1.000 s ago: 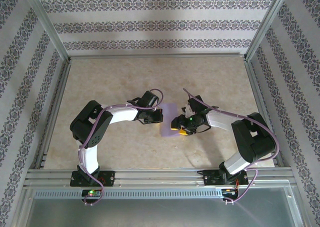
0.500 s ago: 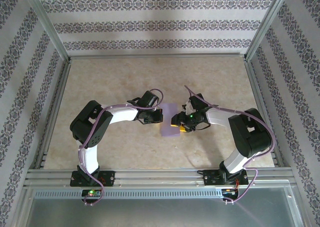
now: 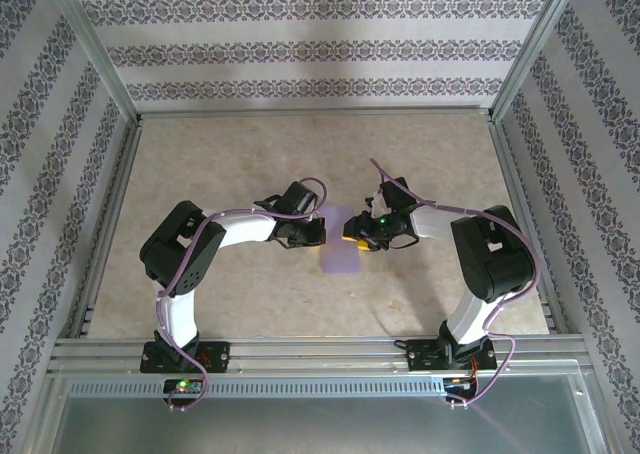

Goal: Fold a paper plane with a square sheet of paper (fold left side to right side)
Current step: Fold the triangle a second time at the center of the table.

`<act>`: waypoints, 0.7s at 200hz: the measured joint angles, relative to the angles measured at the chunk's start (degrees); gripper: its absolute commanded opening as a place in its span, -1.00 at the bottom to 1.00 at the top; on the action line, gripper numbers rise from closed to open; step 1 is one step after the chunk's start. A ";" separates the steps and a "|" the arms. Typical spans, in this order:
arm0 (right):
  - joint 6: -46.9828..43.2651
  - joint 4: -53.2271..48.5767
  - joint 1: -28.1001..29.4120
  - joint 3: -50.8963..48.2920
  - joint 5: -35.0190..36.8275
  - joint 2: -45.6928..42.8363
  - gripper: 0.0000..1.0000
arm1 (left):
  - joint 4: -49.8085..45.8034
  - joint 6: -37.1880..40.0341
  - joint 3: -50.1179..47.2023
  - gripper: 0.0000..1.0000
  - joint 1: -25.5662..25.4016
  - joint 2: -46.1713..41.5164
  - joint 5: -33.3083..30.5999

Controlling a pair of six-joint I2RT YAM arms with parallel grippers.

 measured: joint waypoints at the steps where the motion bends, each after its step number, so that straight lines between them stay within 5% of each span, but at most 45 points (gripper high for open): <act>1: -0.02 0.00 -0.04 0.02 0.02 0.02 -0.18 | 0.00 0.00 0.00 -1.00 0.00 0.00 0.00; 140: -4.55 -1.01 -0.70 0.96 1.99 2.99 -0.69 | -1.14 1.68 1.90 -0.61 0.00 0.00 -0.50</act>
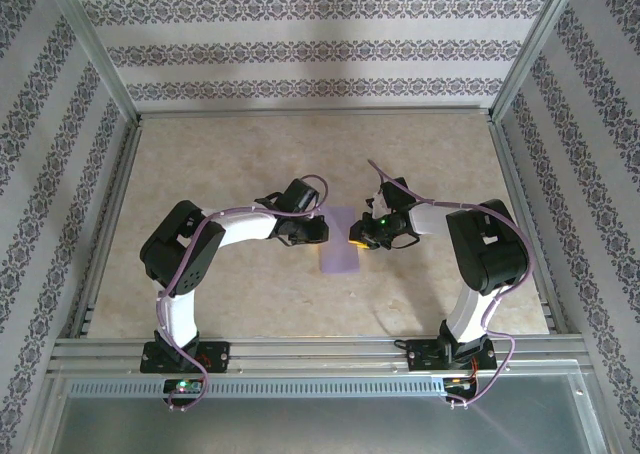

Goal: Fold a paper plane with a square sheet of paper (fold left side to right side)
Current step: Fold the triangle a second time at the center of the table.

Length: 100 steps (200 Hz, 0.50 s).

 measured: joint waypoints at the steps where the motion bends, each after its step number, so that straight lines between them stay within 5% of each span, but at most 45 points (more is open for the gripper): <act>1: 0.00 -0.02 0.00 0.00 0.02 0.00 -0.69 | 0.00 0.02 0.07 -0.60 0.00 0.00 -0.02; 46: -0.35 -0.04 0.00 -0.02 0.20 -0.04 -0.72 | -1.57 1.57 0.55 -0.29 0.00 -2.62 -1.92; 100: 2.78 -1.40 0.00 0.22 0.09 -2.32 -0.72 | -1.60 8.07 -6.29 0.14 -3.96 -21.40 -7.76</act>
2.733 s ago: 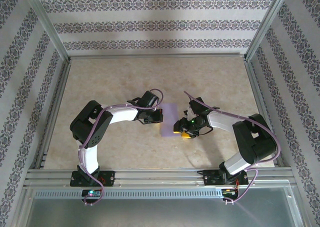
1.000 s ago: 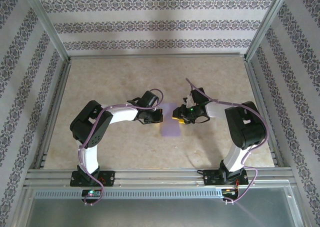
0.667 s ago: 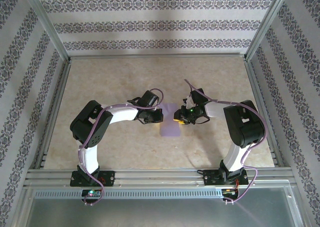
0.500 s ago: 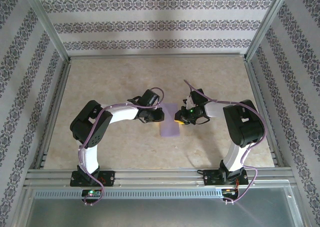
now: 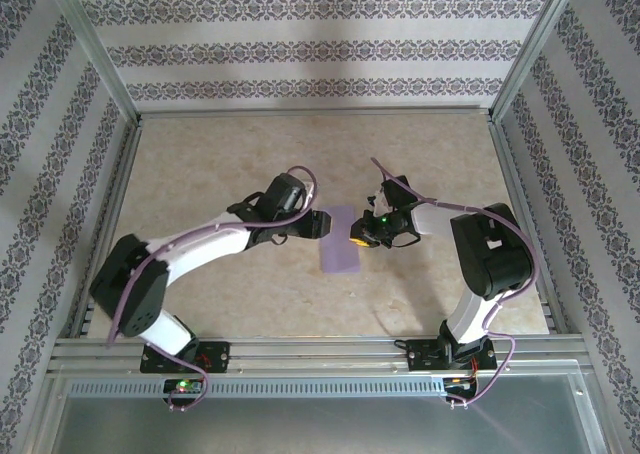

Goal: Fold a paper plane with a square sheet of paper (fold left side to right side)
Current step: Fold the triangle a second time at the center of the table.

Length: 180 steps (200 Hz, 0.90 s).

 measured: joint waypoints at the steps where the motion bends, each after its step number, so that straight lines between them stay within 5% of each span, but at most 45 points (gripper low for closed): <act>1: 0.11 -0.09 0.00 0.02 -0.02 -0.02 -0.72 | 0.00 0.17 -0.09 0.14 -0.17 -0.20 -0.15; 39: 2.14 -2.56 0.00 0.79 -0.13 -0.72 -0.73 | -0.26 5.51 -2.49 0.34 -9.94 -3.61 -6.62; 87: 2.69 -5.18 0.00 2.01 -0.09 -2.80 -0.77 | -2.84 10.93 1.66 0.47 -20.79 4.15 -16.81; 180: 2.73 -6.27 0.02 2.12 -0.04 -2.97 -0.79 | -10.43 14.29 13.90 0.48 -23.43 18.34 -28.68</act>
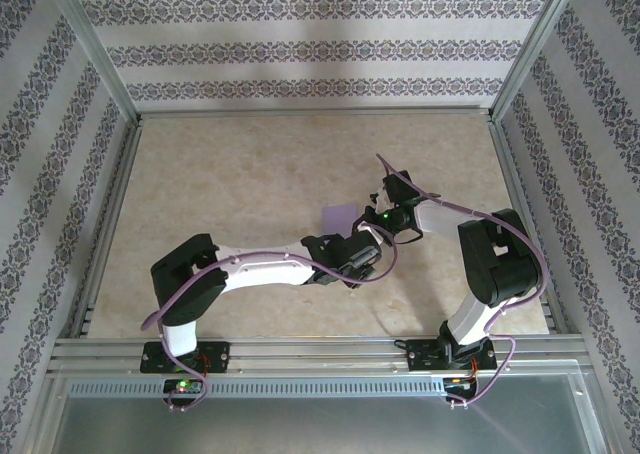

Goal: Fold a paper plane with a square sheet of paper (fold left side to right side)
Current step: Fold the triangle a second time at the center of the table.

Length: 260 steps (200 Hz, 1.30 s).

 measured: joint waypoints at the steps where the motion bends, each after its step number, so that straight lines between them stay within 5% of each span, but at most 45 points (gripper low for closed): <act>1: 0.00 0.02 0.00 0.00 0.00 0.00 -0.79 | -0.02 0.00 0.02 0.47 0.00 0.04 -0.04; 63: -0.02 0.00 0.00 0.00 0.24 0.00 -0.74 | -3.06 0.33 0.48 -0.41 0.00 1.11 -2.60; 110: -0.44 -1.25 -0.76 1.29 0.87 -0.11 -0.48 | -2.67 0.72 0.09 -1.00 0.02 -0.11 -0.50; 148: -1.90 -2.91 -2.95 2.05 2.43 -3.85 -0.27 | -1.79 0.02 -0.26 -1.00 0.46 -2.84 4.20; 195: -5.31 -5.05 -9.20 0.76 4.33 -13.20 -0.26 | 1.86 -3.85 -3.26 -1.00 3.41 -4.57 12.35; 260: -8.33 -6.95 -11.85 -10.14 2.36 -20.98 -1.00 | 9.60 -12.39 -8.83 -1.00 9.57 -5.11 23.26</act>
